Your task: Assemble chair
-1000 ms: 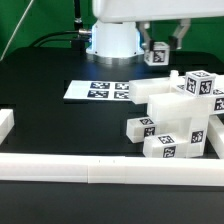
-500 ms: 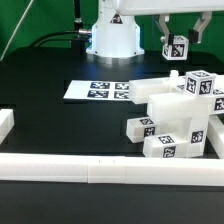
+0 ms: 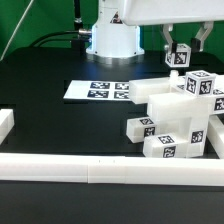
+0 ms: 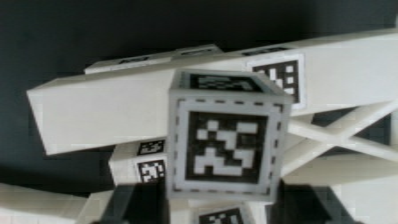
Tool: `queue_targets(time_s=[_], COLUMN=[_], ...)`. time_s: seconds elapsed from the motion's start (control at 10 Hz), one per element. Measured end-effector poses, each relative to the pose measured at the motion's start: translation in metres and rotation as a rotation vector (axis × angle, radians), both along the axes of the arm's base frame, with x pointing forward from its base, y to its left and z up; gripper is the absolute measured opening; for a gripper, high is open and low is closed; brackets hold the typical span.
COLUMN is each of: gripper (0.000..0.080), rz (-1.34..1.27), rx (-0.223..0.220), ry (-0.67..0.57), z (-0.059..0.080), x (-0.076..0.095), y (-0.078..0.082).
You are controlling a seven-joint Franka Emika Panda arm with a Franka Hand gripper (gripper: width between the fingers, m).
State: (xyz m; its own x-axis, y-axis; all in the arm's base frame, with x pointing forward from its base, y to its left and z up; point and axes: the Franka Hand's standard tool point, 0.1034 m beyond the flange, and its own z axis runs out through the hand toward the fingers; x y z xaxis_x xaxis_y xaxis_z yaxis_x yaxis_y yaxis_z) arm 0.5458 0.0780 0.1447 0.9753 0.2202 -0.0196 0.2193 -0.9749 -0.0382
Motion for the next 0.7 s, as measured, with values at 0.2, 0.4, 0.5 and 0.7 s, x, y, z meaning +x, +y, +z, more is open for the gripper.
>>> queue_targets(time_s=[0.2, 0.4, 0.5, 0.7], gripper=[0.0277, 0.0277, 0.0277, 0.0277], rz=[0.002, 0.002, 0.001, 0.000], rx=[-0.002, -0.003, -0.003, -0.003], ry=[0.008, 0.011, 0.011, 0.009], z=[-0.0048, -0.0066, -0.0067, -0.0068], x=[-0.0014, -0.0013, -0.0011, 0.0001], y=[-0.0044, -0.0047, -0.0047, -0.0033])
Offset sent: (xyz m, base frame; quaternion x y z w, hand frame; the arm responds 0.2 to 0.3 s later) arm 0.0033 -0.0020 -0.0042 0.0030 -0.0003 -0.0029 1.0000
